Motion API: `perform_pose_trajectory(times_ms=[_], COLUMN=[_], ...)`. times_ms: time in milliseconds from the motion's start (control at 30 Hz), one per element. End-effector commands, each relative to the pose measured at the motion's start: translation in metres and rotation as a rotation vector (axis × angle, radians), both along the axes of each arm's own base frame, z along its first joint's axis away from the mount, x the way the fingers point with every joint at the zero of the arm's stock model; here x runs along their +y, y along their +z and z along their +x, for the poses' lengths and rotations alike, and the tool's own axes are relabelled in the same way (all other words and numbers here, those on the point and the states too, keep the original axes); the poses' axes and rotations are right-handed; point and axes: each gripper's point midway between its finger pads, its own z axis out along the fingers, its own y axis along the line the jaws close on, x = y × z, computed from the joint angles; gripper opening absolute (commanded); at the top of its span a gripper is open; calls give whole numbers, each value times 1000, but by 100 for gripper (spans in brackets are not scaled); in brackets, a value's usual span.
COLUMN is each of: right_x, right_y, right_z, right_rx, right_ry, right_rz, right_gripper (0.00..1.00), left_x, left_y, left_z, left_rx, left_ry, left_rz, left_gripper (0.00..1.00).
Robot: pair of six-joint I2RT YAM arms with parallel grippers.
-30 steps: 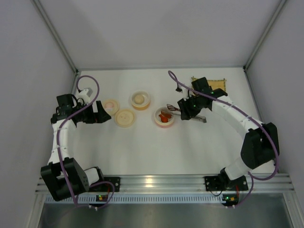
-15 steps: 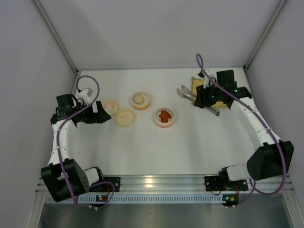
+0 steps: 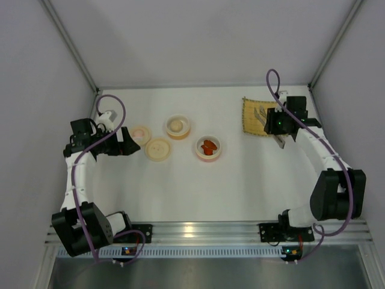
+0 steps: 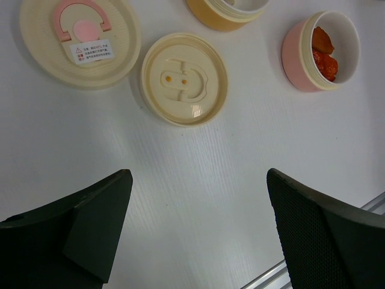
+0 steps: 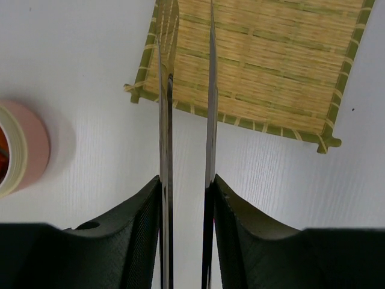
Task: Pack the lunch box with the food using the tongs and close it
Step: Place the clamp on the plate.
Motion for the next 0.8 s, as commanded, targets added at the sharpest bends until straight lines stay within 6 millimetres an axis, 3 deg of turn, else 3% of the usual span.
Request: perform_pose_trajectory(times_ms=[0, 267, 433, 767], right_x=[-11, -19, -21, -22], right_y=[3, -48, -74, -92], right_z=[39, 61, 58, 38], right_rx=[-96, -37, 14, 106], right_ry=[-116, -160, -133, -119], right_rz=[28, 2, -38, -54], right_gripper=[36, 36, 39, 41], left_x=[2, 5, 6, 6], left_y=[20, 10, 10, 8], left_z=[7, 7, 9, 5], left_rx=[-69, -50, -50, -44], left_ry=[-13, -9, -6, -15], left_rz=[16, 33, 35, 40], left_gripper=[98, 98, 98, 98])
